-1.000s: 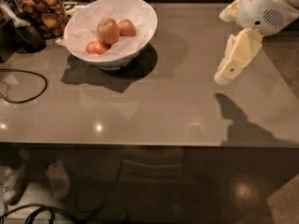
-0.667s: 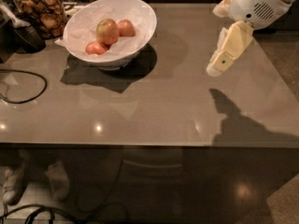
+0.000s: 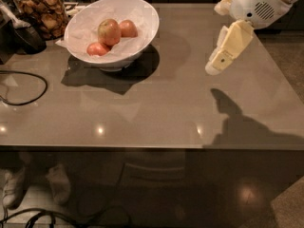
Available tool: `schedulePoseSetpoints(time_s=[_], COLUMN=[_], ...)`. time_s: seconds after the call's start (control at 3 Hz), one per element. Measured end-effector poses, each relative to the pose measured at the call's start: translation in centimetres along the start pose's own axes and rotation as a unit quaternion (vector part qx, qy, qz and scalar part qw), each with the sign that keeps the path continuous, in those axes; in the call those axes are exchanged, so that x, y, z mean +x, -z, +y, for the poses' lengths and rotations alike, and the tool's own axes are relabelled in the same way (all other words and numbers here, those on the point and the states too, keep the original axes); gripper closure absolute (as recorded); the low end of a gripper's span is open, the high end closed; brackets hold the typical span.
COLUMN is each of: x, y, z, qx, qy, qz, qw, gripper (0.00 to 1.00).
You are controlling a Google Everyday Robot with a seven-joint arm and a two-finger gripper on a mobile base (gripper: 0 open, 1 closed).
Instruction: Pick apple from white bowl
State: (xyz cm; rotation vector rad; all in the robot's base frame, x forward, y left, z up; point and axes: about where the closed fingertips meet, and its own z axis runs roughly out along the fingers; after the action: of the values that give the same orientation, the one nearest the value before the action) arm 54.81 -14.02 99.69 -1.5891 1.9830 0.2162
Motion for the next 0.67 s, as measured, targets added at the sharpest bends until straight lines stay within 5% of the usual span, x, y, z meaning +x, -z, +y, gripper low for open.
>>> schedulePoseSetpoints(time_s=[0.33,0.67], x=[-1.4,-5.7], y=[-0.7,-2.7], z=[-1.4,-4.5], qx=[0.002,-0.006], qy=[-0.022,-0.03], qz=[-0.034,-0.013], qw=[0.9992,0.9994], gripper=[0.0,0.0])
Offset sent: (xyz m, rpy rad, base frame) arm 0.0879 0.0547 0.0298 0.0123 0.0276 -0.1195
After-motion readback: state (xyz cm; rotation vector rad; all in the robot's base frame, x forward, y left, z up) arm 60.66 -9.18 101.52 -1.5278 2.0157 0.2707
